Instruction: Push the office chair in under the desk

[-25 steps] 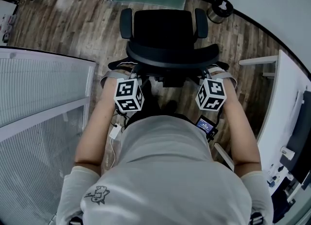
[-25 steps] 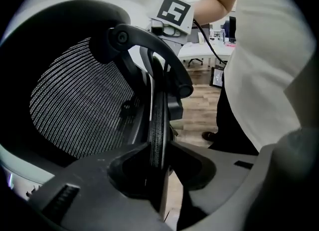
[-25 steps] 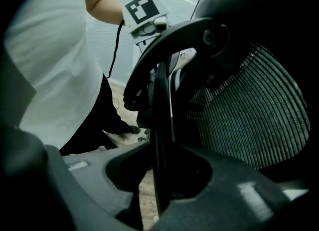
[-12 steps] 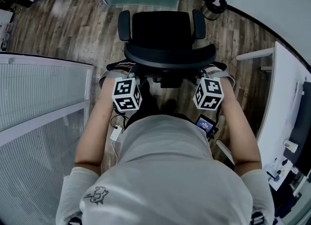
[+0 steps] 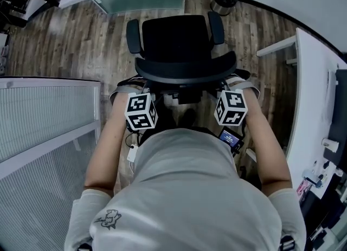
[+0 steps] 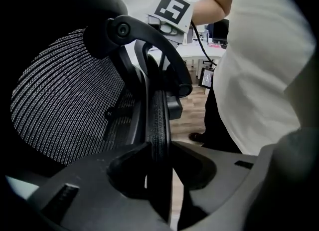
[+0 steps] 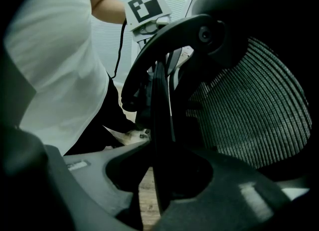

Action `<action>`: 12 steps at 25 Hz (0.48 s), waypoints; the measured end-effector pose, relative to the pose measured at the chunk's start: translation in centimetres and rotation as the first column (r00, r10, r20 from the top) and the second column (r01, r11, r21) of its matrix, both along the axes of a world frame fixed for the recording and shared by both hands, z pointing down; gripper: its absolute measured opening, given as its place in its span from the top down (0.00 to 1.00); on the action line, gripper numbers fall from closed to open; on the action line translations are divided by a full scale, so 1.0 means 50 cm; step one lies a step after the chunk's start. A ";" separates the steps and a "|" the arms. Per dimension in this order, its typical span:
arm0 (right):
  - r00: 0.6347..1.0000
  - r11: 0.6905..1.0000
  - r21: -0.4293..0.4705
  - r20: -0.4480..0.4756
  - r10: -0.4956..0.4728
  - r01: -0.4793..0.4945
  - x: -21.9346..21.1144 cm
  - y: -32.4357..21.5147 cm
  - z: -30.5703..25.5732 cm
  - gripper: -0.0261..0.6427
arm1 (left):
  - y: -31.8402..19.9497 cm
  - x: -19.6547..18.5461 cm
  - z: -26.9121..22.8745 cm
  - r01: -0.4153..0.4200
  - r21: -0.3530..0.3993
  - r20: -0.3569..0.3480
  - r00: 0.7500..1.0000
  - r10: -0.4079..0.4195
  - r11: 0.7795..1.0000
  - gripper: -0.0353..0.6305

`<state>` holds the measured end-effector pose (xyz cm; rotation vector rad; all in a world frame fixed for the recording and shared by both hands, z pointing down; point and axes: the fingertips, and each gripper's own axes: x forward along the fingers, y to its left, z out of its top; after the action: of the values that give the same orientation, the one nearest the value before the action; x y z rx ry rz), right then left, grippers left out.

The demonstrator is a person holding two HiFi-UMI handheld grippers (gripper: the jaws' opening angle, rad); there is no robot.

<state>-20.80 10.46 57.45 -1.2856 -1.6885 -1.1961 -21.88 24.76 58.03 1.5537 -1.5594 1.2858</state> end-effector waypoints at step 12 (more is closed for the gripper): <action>0.994 0.994 0.003 0.018 0.105 -0.105 0.061 -0.106 0.000 0.81 | -0.110 0.027 0.001 -0.076 -0.014 0.044 0.996 0.076 0.997 0.77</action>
<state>-17.73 5.16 57.46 -1.1717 -1.7432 -1.1522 -20.51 19.28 58.09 1.6005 -1.5302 1.3779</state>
